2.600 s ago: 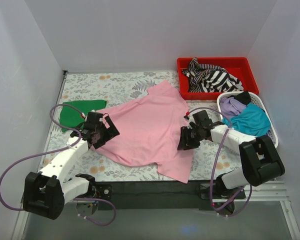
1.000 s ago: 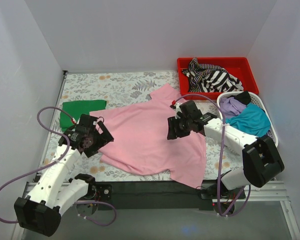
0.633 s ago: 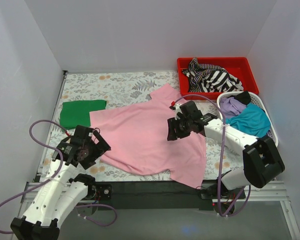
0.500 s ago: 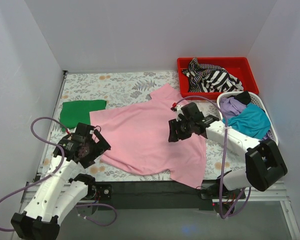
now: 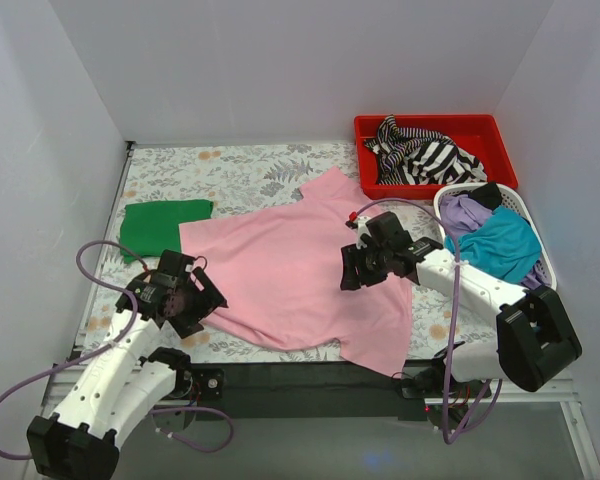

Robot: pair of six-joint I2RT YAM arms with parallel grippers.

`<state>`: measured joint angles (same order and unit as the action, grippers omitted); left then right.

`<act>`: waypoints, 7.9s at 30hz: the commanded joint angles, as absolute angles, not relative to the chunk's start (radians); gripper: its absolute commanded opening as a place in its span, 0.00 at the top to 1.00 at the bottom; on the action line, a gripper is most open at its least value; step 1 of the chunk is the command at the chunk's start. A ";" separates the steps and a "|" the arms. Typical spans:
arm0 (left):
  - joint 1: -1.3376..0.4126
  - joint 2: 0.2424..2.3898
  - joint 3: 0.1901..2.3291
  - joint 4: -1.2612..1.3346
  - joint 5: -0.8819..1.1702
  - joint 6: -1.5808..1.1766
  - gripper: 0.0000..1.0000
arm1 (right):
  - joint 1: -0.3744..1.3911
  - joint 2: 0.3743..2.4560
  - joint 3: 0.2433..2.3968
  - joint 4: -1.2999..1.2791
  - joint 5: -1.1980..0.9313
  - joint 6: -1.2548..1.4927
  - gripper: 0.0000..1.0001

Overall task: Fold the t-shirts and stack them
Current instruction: Flatten the tshirt out

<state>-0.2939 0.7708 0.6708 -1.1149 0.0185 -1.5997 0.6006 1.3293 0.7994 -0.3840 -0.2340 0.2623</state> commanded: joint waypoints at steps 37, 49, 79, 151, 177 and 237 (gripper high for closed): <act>-0.525 0.983 0.494 -0.957 -0.150 -2.003 0.43 | 0.600 1.312 0.796 -0.357 -0.261 0.206 0.42; -0.525 0.971 0.525 -0.950 -0.232 -2.006 0.47 | 0.600 1.344 0.801 -0.354 -0.273 0.193 0.42; -0.526 0.870 0.626 -1.011 -0.132 -2.019 1.00 | 0.600 1.348 0.796 -0.357 -0.284 0.183 0.41; -0.526 1.173 0.796 -0.920 -0.256 -1.815 0.54 | 0.850 1.588 1.017 -0.321 -0.394 0.198 0.43; -0.526 1.262 0.663 -0.750 -0.265 -1.878 0.57 | 0.848 1.552 0.983 -0.350 -0.370 0.153 0.42; -0.566 1.137 0.612 -0.948 -0.196 -1.891 0.65 | 0.848 1.565 0.943 -0.359 -0.298 0.167 0.41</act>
<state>-0.5606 1.1488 0.6403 -0.9558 -0.1761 -1.8885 0.8501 1.5719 0.9516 -0.3637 -0.3080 0.1692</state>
